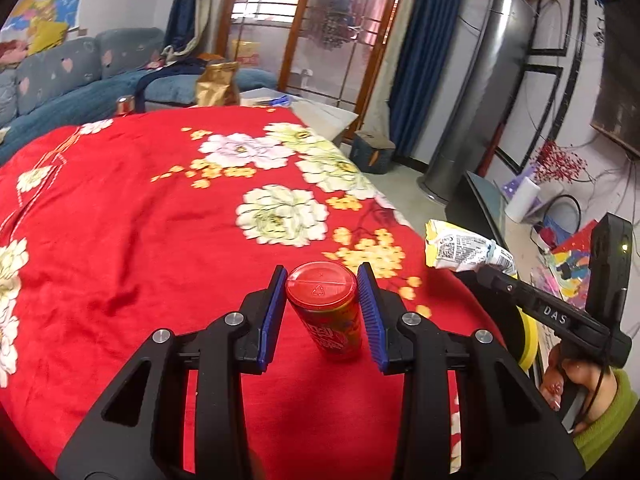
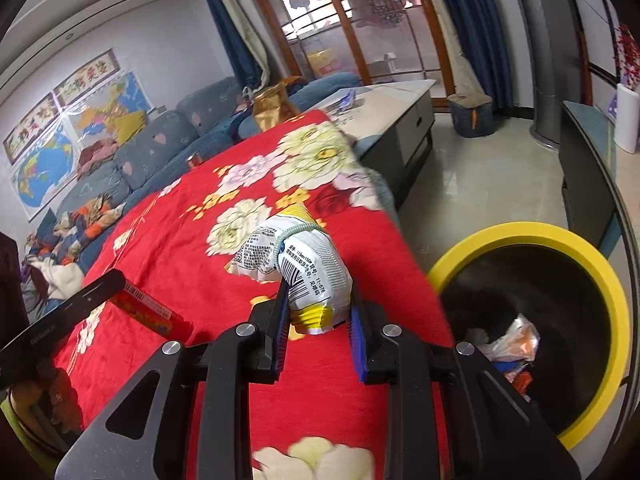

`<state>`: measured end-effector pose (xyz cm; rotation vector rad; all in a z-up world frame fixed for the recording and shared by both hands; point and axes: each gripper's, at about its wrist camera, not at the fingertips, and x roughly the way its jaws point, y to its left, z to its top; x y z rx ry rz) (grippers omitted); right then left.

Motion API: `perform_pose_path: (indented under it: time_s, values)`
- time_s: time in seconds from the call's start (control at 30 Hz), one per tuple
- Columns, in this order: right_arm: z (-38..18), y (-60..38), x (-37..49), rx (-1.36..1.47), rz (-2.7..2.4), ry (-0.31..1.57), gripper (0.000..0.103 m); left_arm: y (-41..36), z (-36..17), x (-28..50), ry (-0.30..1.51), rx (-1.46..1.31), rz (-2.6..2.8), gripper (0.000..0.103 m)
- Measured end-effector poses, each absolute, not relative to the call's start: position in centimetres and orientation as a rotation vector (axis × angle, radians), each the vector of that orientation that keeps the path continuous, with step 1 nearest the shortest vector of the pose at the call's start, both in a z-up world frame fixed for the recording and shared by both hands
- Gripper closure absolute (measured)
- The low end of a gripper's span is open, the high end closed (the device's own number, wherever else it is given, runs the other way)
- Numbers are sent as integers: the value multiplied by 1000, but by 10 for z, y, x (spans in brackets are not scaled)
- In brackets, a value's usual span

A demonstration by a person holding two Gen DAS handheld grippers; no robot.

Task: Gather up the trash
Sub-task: 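Carry the red container and white snack bag over the bin and open both tools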

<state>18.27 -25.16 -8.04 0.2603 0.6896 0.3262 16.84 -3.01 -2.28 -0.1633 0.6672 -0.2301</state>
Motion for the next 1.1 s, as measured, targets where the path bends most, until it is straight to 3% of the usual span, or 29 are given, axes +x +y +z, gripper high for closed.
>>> perform_pose_path:
  time_s: [1.1]
  values:
    - [-104, -394, 157, 408, 60, 654, 79, -177, -6, 178, 630, 37, -473, 74]
